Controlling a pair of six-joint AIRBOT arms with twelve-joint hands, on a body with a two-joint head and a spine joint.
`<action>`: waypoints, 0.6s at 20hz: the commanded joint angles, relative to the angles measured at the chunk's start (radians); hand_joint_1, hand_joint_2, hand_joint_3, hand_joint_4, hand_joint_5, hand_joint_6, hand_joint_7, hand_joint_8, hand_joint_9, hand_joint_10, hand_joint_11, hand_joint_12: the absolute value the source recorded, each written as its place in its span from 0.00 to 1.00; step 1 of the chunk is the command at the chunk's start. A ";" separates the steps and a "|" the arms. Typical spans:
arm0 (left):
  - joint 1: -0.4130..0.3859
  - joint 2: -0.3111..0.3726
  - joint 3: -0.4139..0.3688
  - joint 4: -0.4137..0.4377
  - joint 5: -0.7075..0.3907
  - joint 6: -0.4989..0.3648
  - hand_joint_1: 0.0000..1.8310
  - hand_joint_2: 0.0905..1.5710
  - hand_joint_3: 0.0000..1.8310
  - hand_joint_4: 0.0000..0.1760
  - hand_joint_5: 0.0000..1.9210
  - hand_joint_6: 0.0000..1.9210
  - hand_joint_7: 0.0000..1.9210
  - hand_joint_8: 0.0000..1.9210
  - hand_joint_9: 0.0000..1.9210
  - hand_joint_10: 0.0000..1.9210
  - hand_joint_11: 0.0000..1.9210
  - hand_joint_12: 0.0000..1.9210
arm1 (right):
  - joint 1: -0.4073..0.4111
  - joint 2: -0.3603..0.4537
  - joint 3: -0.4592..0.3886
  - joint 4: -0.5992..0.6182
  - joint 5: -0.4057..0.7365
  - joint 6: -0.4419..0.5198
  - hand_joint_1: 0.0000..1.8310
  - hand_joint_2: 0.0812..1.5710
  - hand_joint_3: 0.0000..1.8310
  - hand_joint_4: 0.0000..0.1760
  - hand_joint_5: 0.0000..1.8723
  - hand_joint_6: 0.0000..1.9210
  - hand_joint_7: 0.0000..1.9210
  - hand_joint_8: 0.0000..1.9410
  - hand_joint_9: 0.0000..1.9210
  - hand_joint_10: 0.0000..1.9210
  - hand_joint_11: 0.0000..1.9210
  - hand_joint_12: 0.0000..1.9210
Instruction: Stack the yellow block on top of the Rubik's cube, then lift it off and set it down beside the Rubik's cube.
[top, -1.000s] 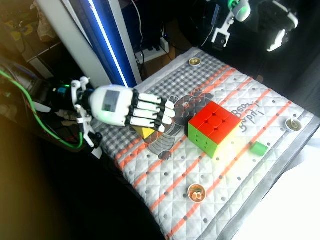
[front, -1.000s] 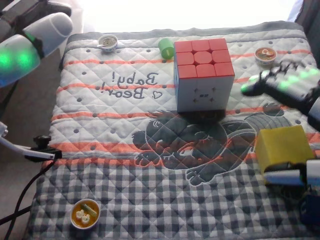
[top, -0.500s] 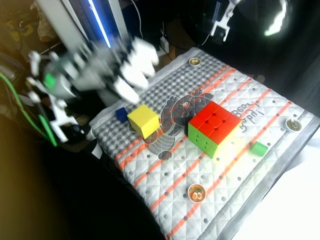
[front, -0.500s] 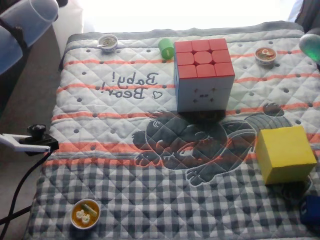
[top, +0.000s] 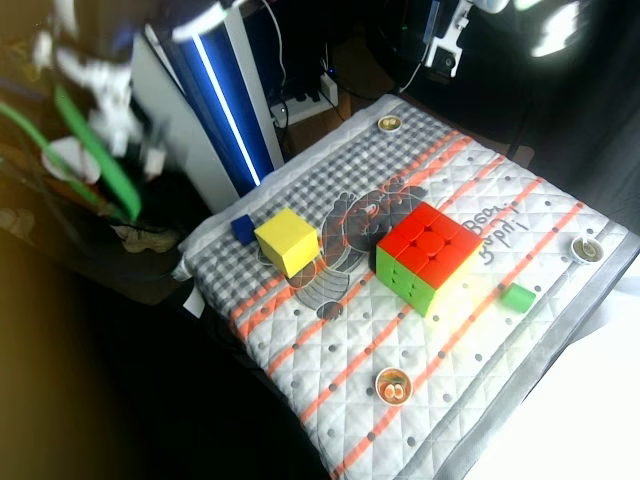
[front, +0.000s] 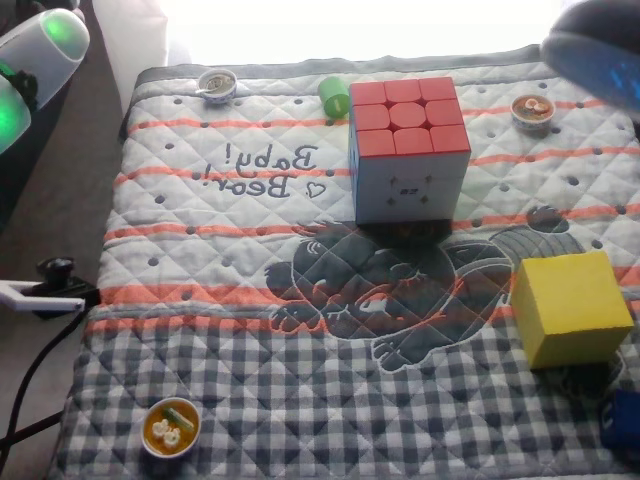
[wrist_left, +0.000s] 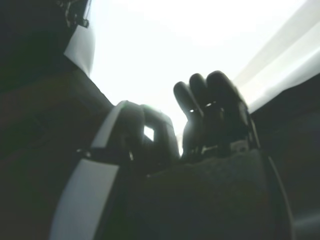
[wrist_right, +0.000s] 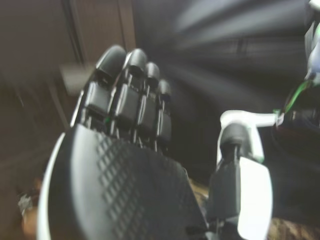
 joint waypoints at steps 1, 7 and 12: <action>0.002 -0.005 0.001 0.011 0.125 -0.009 0.31 0.96 0.00 0.68 0.18 1.00 0.00 0.71 0.00 0.68 0.00 0.98 | 0.021 -0.004 -0.002 -0.002 0.092 -0.004 0.16 0.73 0.00 0.24 0.20 0.00 0.25 0.00 0.28 0.04 0.02 0.57; 0.069 -0.006 -0.012 -0.042 0.174 -0.010 0.30 0.96 0.00 0.76 0.18 1.00 0.00 0.75 0.00 0.64 0.00 0.97 | 0.082 -0.016 -0.003 -0.123 0.096 -0.004 0.28 0.69 0.00 0.00 0.22 0.00 0.24 0.00 0.25 0.02 0.02 0.61; 0.105 -0.006 -0.018 -0.070 0.202 -0.010 0.25 0.97 0.00 1.00 0.17 1.00 0.00 0.64 0.00 0.67 0.00 0.95 | 0.109 -0.016 -0.005 -0.169 0.109 -0.003 0.15 0.73 0.00 0.29 0.20 0.00 0.26 0.00 0.29 0.02 0.00 0.51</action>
